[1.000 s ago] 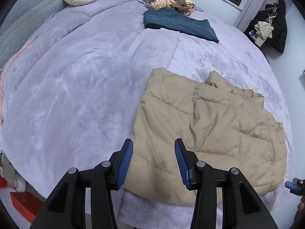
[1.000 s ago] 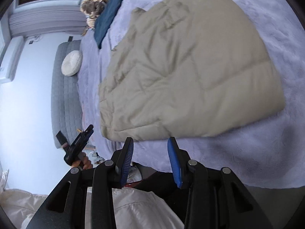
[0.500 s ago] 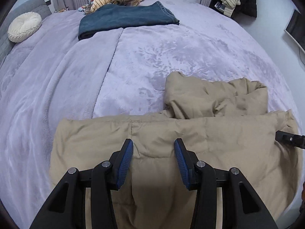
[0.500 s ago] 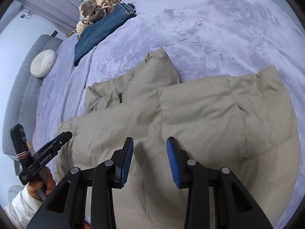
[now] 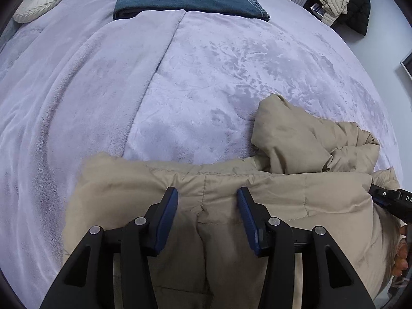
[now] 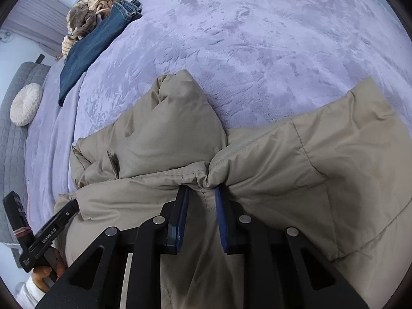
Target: Fold large clothes
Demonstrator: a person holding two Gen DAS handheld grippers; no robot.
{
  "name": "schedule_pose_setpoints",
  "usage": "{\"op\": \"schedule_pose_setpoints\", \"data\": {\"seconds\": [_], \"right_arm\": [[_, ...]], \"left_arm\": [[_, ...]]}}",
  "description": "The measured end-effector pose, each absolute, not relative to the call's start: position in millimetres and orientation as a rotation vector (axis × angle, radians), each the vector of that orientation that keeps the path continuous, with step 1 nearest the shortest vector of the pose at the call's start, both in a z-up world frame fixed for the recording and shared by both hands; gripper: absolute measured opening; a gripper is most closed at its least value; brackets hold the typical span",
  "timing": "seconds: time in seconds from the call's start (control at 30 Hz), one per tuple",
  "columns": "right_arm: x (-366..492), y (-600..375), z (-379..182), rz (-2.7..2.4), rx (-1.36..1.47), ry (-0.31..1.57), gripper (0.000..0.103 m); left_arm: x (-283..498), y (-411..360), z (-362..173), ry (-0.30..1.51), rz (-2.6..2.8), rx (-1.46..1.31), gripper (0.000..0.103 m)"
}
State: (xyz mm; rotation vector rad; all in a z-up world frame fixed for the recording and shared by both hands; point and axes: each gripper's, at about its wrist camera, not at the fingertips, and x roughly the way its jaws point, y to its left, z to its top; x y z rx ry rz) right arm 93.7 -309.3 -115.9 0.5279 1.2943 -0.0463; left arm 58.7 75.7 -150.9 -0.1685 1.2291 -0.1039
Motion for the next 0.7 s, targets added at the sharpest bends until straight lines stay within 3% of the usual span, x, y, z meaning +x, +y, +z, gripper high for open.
{"op": "schedule_pose_setpoints", "data": {"seconds": [0.1, 0.17, 0.23, 0.33, 0.37, 0.43, 0.53, 0.7], "right_arm": [[85.7, -320.2, -105.5, -0.095, 0.595, 1.285, 0.026], [77.9, -326.3, -98.4, -0.114, 0.637, 1.286, 0.033], [68.9, -327.1, -89.2, -0.097, 0.651, 1.286, 0.047], [50.7, -318.7, -70.4, -0.055, 0.608, 1.298, 0.054], [44.3, -315.5, -66.0, -0.044, 0.601, 1.304, 0.056], [31.4, -309.0, -59.4, -0.017, 0.594, 1.319, 0.062], [12.1, -300.7, -51.5, 0.015, 0.587, 1.341, 0.072], [-18.1, -292.5, -47.2, 0.049, 0.591, 1.38, 0.074]], "left_arm": [[46.4, 86.0, -138.1, 1.243, -0.087, -0.167, 0.051], [33.6, 90.9, -128.3, 1.251, -0.087, -0.17, 0.051], [20.0, 94.4, -118.7, 1.251, -0.075, -0.162, 0.051], [0.9, 96.6, -107.2, 1.271, -0.073, -0.17, 0.053], [-4.8, 96.6, -104.6, 1.28, -0.074, -0.177, 0.073], [-19.4, 96.0, -95.7, 1.264, -0.055, -0.179, 0.098], [-36.2, 92.5, -84.9, 1.252, -0.046, -0.162, 0.099], [-57.7, 89.4, -81.6, 1.289, -0.03, -0.195, 0.099]]}}
